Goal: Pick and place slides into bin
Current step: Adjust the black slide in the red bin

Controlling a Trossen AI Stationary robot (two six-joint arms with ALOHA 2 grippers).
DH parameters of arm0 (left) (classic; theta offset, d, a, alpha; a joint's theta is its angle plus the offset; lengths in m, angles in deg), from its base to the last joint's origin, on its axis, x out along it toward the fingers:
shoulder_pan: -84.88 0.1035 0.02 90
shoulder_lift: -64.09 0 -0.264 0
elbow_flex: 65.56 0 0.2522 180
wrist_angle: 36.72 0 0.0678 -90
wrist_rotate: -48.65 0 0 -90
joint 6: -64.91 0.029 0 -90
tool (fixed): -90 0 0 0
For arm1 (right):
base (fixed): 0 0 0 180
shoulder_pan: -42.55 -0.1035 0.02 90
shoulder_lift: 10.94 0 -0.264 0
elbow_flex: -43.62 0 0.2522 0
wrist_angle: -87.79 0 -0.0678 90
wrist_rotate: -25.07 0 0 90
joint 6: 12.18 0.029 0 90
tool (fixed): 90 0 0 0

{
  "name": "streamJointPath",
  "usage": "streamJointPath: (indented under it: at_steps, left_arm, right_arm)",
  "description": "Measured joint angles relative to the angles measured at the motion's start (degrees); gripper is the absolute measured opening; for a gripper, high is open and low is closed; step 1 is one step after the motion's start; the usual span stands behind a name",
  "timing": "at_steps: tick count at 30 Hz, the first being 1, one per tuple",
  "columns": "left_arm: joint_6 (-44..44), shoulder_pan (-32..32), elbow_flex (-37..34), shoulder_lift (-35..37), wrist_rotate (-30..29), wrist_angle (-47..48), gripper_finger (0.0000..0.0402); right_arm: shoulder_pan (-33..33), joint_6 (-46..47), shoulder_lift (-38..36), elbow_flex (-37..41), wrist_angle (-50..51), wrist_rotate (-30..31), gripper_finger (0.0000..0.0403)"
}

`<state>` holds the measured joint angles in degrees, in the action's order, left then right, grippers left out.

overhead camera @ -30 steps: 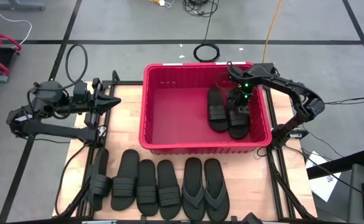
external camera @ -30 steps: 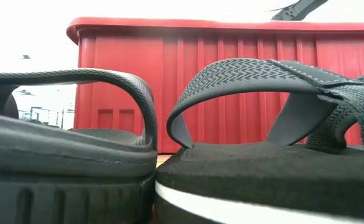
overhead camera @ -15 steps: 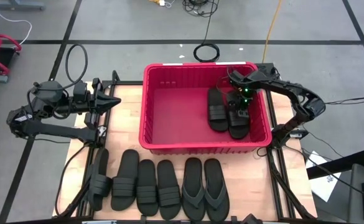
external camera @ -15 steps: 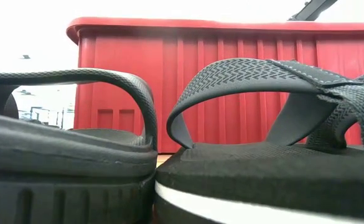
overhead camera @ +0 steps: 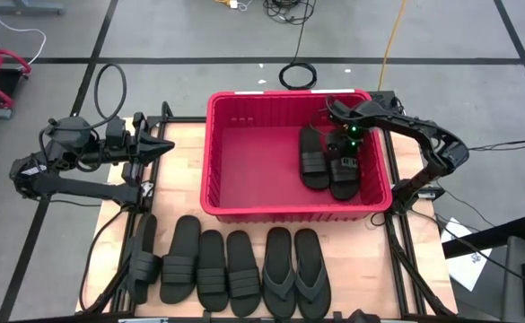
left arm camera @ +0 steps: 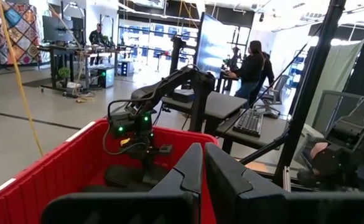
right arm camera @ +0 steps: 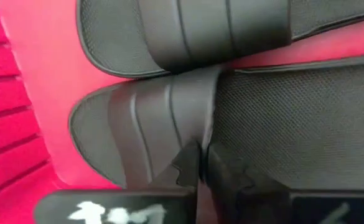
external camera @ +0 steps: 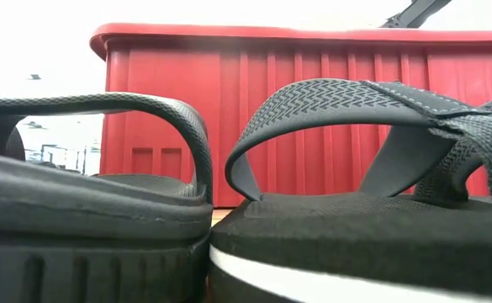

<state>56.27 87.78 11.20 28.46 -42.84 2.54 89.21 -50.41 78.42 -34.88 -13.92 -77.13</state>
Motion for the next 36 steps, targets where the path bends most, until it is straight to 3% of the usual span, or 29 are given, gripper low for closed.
streamJointPath:
  at_steps: [15, 33, 36]
  left_arm:
    - [1.4, 0.0, 0.0, 0.0, 0.0, 0.0, 0.0021]
    - [1.4, 0.0, 0.0, 0.0, 0.2, 0.0, 0.0021]
    - [1.4, 0.0, 0.0, 0.0, 1.5, 0.0, 0.0021]
  right_arm:
    - [-0.3, -2.8, 0.0, -3.1, 0.3, 7.5, 0.0002]
    - [-0.1, -2.2, -0.1, -3.1, -0.6, 3.0, 0.0013]
    - [-0.1, -1.6, -0.1, -3.2, 0.1, 1.6, 0.0036]
